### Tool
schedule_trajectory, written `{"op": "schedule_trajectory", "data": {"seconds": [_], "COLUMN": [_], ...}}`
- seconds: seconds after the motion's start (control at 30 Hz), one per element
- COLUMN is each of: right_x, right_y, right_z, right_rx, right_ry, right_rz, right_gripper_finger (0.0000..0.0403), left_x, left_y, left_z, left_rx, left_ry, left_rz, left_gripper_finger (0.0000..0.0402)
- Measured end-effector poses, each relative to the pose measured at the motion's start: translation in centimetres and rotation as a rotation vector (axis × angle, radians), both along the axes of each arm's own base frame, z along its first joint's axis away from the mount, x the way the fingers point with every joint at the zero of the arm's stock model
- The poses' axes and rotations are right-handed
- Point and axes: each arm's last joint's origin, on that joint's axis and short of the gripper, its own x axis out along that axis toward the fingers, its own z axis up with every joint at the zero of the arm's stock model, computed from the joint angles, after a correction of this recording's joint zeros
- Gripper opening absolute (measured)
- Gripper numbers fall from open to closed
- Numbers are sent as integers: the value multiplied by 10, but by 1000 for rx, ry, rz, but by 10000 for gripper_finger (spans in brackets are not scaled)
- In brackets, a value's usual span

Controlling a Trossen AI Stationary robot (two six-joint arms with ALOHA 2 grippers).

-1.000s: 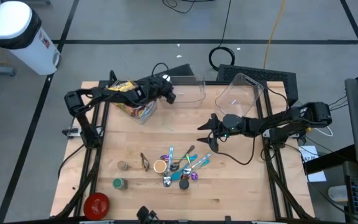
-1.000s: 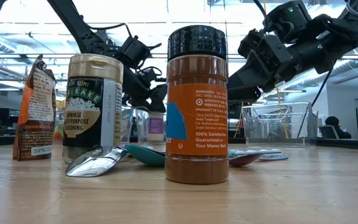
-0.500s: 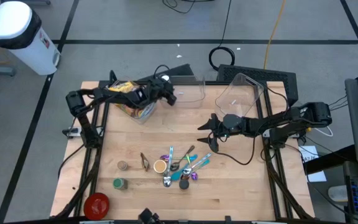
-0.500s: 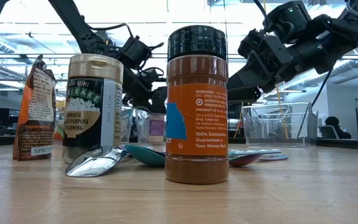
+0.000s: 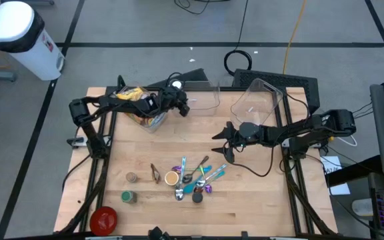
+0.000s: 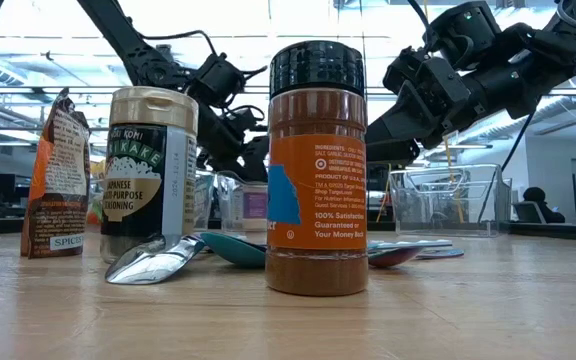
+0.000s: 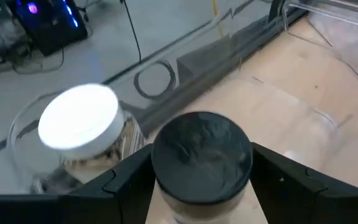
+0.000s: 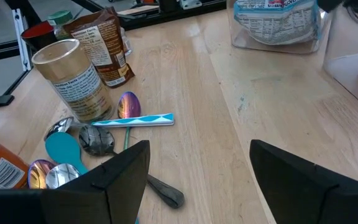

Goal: Pick & Place Food Item
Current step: Put the purple seasoning bottle into the middle transparent bin, then put the brown seasoning bottle into the middle transparent bin

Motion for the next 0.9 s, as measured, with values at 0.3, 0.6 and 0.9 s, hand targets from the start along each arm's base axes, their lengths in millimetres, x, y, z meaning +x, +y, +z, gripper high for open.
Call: {"op": "schedule_trajectory", "data": {"seconds": [0.3, 0.6, 0.9], "right_x": [0, 0, -1], "right_y": [0, 0, 0], "right_z": [0, 0, -3], "right_rx": [0, 0, 2], "right_ry": [0, 0, 29], "right_rz": [0, 0, 0], "right_gripper_finger": [267, 267, 267], "left_x": [-13, -11, -29], "left_y": [-9, -13, -34], "left_z": [20, 23, 71], "left_rx": [-44, -45, 1], "left_ry": [27, 5, -62], "left_rz": [9, -14, -55], "left_gripper_finger": [250, 250, 251]}}
